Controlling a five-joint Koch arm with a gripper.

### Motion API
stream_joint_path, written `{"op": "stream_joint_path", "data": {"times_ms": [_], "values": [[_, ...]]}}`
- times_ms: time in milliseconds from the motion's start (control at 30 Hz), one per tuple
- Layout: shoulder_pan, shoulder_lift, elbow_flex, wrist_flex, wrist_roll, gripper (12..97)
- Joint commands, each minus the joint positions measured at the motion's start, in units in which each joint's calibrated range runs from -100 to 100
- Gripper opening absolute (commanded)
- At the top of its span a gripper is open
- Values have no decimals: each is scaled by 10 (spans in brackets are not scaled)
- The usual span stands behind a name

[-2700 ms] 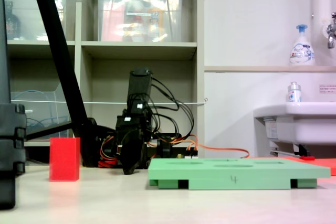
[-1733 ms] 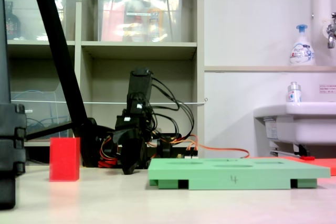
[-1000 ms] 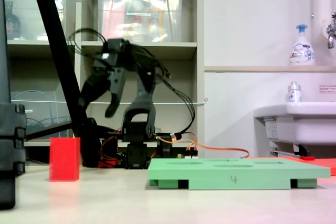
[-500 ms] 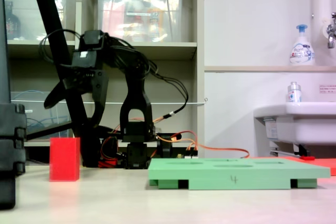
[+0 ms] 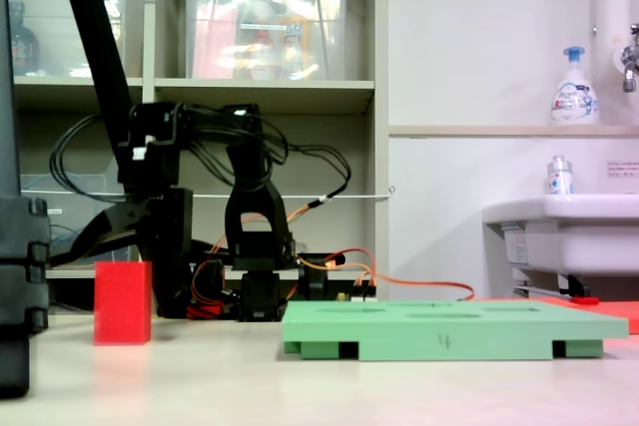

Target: Put the square block into the corresponding hole

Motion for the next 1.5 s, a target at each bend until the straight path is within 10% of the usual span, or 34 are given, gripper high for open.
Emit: {"op": "stream_joint_path", "data": {"times_ms": [0,233,367,633,1467], "values": [[0,6,31,3,-8,775],[-2,46,30,15,-13,725],[-8,48,30,16,-13,474],[-16,56,27,3,-13,293],[-3,-155,53,-95,30,215]]}}
